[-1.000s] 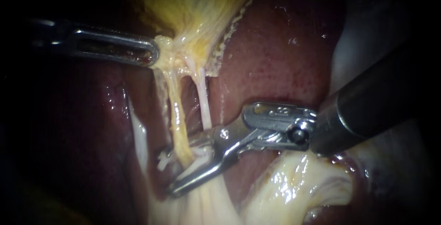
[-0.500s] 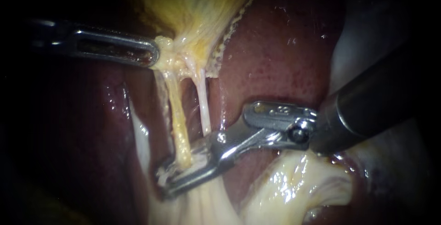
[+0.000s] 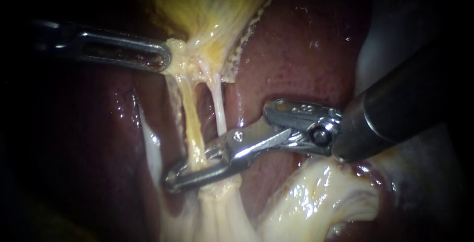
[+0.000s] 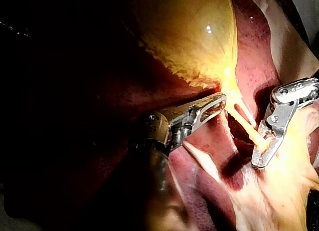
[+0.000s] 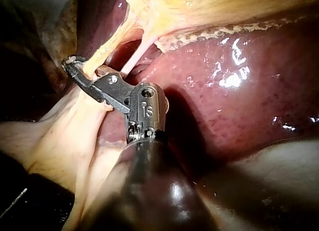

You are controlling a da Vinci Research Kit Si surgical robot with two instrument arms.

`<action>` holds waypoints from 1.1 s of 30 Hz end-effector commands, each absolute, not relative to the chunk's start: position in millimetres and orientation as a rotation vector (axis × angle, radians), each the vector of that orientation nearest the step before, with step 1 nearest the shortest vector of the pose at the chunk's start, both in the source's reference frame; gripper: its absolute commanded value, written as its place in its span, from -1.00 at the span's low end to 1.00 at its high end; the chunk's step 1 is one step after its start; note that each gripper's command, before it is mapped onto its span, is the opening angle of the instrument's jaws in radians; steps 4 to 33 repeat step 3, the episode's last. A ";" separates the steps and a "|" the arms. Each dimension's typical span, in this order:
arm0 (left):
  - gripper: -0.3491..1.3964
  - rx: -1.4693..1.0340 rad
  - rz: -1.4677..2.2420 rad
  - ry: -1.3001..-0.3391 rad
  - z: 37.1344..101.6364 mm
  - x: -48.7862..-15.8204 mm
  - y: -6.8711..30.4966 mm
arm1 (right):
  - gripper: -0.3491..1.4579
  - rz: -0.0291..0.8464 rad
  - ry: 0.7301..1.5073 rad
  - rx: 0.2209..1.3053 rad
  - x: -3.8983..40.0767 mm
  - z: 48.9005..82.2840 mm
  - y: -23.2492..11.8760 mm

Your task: Clipping first clip left tube

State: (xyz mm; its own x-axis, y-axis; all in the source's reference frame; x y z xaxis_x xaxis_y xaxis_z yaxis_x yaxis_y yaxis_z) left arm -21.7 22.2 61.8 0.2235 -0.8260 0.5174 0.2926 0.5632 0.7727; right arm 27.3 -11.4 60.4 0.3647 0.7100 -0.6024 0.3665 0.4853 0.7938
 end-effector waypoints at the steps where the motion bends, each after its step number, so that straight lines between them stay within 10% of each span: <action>1: -1.00 0.596 -0.839 -1.083 61.8 -21.7 22.2 | -1.00 0.290 1.236 1.108 27.2 60.4 -11.4; 33: -1.00 0.597 -0.839 -1.083 61.8 -21.7 22.2 | -1.00 0.289 1.231 1.106 27.2 60.4 -11.3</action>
